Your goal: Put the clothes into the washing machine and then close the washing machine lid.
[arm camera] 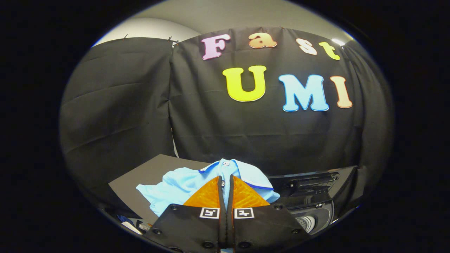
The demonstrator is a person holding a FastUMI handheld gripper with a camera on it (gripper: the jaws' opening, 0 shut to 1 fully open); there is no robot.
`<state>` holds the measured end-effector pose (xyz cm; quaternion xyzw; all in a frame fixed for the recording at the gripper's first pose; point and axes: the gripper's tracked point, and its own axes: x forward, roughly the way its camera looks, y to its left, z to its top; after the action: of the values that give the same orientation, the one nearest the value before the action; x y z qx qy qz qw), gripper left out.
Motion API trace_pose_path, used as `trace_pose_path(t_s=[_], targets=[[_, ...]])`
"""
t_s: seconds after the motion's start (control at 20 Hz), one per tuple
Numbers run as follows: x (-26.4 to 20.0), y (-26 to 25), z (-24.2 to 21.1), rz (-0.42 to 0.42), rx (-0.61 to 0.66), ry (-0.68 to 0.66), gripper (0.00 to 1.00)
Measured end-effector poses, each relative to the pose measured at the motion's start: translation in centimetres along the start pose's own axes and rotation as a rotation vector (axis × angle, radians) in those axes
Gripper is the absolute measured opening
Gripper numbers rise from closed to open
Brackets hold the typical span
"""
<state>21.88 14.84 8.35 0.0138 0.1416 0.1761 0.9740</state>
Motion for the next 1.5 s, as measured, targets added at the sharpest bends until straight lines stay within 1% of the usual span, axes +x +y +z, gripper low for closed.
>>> trace_pose_path(t_s=[1.05,1.5], targets=[[-4.3,-14.4,-0.4,-0.231,0.044,-0.026,0.01],[-6.0,-18.3,-2.2,-0.312,0.037,0.001,0.01]])
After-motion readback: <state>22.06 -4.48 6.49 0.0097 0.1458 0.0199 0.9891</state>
